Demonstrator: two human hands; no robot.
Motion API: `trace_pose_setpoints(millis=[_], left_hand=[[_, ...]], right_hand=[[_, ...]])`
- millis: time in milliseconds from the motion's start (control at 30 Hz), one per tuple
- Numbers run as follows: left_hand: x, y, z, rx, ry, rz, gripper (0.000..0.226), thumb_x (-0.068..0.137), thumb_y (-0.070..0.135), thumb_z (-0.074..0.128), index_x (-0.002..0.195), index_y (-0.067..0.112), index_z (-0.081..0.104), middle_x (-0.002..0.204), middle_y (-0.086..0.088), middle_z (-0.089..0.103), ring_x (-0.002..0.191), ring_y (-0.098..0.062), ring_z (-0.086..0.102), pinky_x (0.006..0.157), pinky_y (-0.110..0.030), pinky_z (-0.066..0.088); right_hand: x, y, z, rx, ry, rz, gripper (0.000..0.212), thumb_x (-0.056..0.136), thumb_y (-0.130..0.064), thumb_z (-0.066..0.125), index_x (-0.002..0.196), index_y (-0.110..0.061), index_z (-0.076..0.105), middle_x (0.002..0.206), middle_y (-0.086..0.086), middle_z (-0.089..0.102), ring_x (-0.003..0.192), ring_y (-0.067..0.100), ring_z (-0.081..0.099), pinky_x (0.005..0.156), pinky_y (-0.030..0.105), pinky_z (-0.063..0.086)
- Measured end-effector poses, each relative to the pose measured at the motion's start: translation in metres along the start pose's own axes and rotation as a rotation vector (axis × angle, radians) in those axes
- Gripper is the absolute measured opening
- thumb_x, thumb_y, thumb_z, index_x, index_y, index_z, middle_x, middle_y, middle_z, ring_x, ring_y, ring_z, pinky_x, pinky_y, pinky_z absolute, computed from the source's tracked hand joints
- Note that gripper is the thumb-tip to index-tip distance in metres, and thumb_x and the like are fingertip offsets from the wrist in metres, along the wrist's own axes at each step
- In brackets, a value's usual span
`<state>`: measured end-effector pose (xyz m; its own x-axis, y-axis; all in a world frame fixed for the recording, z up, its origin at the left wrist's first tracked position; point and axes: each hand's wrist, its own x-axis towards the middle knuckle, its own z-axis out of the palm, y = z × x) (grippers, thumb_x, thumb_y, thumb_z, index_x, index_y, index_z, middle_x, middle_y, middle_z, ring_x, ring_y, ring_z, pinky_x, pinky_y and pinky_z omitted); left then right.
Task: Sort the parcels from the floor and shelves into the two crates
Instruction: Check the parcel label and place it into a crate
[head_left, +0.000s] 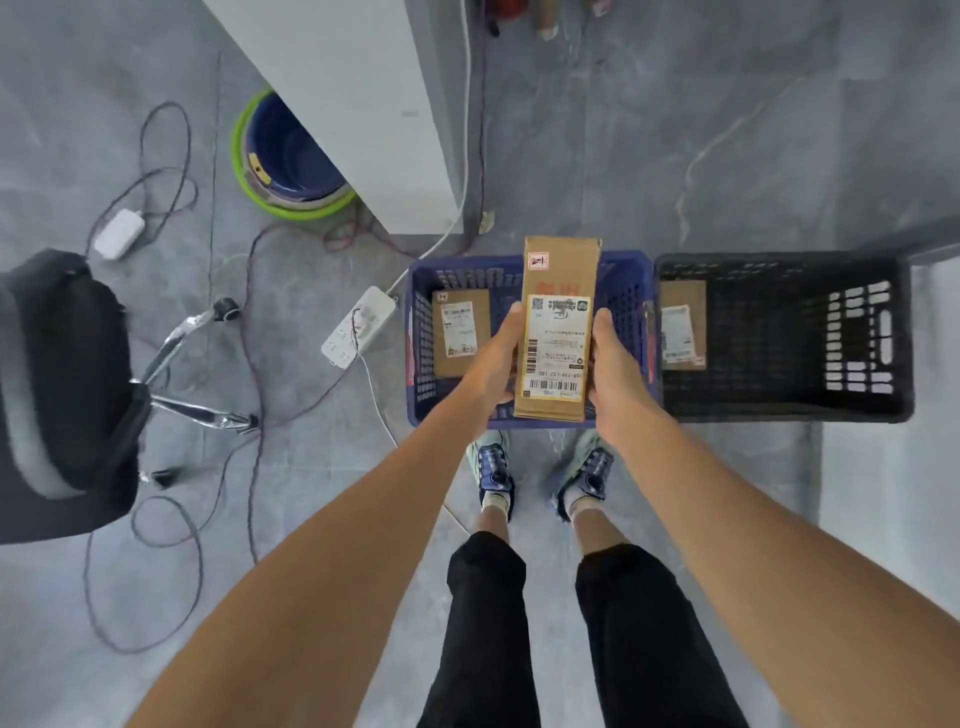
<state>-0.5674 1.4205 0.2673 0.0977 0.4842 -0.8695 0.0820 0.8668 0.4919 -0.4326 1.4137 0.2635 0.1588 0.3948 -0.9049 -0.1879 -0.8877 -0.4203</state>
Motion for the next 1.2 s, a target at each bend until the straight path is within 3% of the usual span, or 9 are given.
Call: trace_pose_setpoints(millis=[133,300,367,500,533,633,800,1033,1200], left_hand=[[0.087,-0.035,-0.01,0.011,0.011,-0.077,0.067,0.099,0.074,0.027,0.136,0.029,0.06,0.131,0.003,0.065,0.114,-0.016,0.062,0.091,-0.038,0.044],[0.187,-0.074,-0.015,0.005,0.071,-0.173,0.058,0.098,0.074,0.031,0.123,0.031,0.062,0.114,0.007,0.067,0.101,-0.013,0.062,0.083,-0.033,0.044],[0.22,-0.086,-0.014,-0.016,0.091,-0.204,0.061,0.094,0.079,0.034,0.121,0.031,0.062,0.121,0.003,0.069,0.108,-0.017,0.063,0.092,-0.037,0.045],[0.289,-0.124,-0.018,-0.04,0.176,-0.259,0.14,0.037,0.112,0.04,0.15,0.029,0.047,0.156,-0.001,0.047,0.138,-0.027,0.047,0.113,-0.058,0.033],[0.304,-0.13,-0.019,-0.033,0.18,-0.264,0.143,0.035,0.112,0.038,0.153,0.031,0.042,0.16,-0.001,0.041,0.143,-0.028,0.042,0.116,-0.06,0.03],[0.32,-0.125,-0.02,-0.034,0.165,-0.243,0.117,0.058,0.098,0.042,0.152,0.029,0.045,0.155,-0.002,0.048,0.14,-0.026,0.046,0.117,-0.055,0.032],[0.348,-0.138,-0.029,0.019,0.171,-0.219,0.1,0.065,0.092,0.041,0.148,0.037,0.049,0.152,0.0,0.05,0.137,-0.026,0.049,0.114,-0.057,0.035],[0.356,-0.142,-0.038,0.045,0.16,-0.18,0.07,0.087,0.075,0.045,0.141,0.031,0.053,0.15,-0.002,0.05,0.135,-0.025,0.049,0.115,-0.053,0.036],[0.358,-0.147,-0.032,0.008,0.17,-0.208,0.087,0.069,0.083,0.047,0.14,0.034,0.053,0.149,-0.001,0.051,0.134,-0.026,0.051,0.114,-0.055,0.036]], right_hand=[[0.09,0.027,0.011,-0.05,-0.005,0.049,0.059,0.109,-0.063,0.03,0.136,-0.026,0.067,0.111,-0.006,0.075,0.086,0.008,0.07,0.06,0.025,0.054],[0.198,0.065,0.027,-0.059,-0.036,0.115,0.065,0.106,-0.068,0.029,0.137,-0.026,0.068,0.127,0.002,0.074,0.1,0.016,0.072,0.066,0.028,0.053],[0.237,0.077,0.033,-0.054,-0.039,0.123,0.065,0.107,-0.067,0.029,0.139,-0.026,0.067,0.127,0.001,0.073,0.091,0.011,0.07,0.065,0.026,0.051],[0.295,0.092,0.04,-0.073,-0.047,0.081,0.061,0.109,-0.063,0.031,0.14,-0.025,0.066,0.135,0.002,0.071,0.089,0.006,0.069,0.065,0.021,0.052],[0.307,0.095,0.042,-0.077,-0.048,0.075,0.06,0.109,-0.062,0.031,0.139,-0.024,0.067,0.135,0.003,0.071,0.089,0.005,0.068,0.066,0.021,0.052],[0.342,0.106,0.045,-0.09,-0.055,0.059,0.058,0.11,-0.061,0.03,0.137,-0.024,0.067,0.136,0.005,0.071,0.09,0.006,0.068,0.069,0.023,0.052],[0.374,0.114,0.058,-0.105,-0.101,0.067,0.061,0.11,-0.061,0.028,0.141,-0.023,0.065,0.134,0.003,0.071,0.091,0.005,0.069,0.065,0.02,0.053],[0.397,0.123,0.065,-0.157,-0.103,0.075,0.057,0.11,-0.061,0.028,0.135,-0.026,0.066,0.1,-0.011,0.072,0.09,0.003,0.07,0.057,0.016,0.053],[0.405,0.125,0.061,-0.221,-0.09,0.052,0.053,0.108,-0.064,0.03,0.118,-0.031,0.07,0.106,-0.009,0.075,0.094,0.007,0.07,0.072,0.023,0.052]])
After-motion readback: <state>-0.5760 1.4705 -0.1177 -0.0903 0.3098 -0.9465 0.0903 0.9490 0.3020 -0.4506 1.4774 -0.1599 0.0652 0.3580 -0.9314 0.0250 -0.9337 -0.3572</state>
